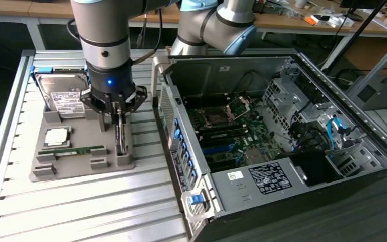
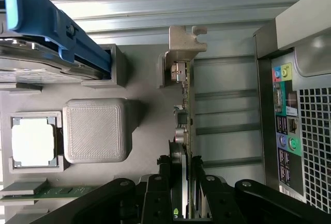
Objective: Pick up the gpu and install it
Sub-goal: 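Pick up the gpu and move the gpu toward the slot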
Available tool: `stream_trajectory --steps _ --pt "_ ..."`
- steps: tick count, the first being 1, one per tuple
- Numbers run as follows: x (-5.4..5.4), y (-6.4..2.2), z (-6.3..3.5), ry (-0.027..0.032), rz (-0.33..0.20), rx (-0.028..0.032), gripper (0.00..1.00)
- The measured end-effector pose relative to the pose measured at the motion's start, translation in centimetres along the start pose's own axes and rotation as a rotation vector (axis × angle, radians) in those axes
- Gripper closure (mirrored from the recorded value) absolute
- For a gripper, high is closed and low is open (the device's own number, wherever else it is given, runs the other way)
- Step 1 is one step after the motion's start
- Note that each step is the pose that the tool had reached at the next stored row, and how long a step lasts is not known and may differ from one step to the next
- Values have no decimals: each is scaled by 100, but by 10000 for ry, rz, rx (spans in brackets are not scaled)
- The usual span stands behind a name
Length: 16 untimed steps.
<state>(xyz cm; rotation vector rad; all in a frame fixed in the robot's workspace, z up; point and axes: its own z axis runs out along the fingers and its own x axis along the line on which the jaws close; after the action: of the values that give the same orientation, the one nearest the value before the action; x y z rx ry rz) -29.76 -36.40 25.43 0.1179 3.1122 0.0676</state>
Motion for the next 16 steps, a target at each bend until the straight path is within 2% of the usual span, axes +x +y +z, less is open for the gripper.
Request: stream_trajectory --steps 16 --pt "-1 1 -32 2 0 2 73"
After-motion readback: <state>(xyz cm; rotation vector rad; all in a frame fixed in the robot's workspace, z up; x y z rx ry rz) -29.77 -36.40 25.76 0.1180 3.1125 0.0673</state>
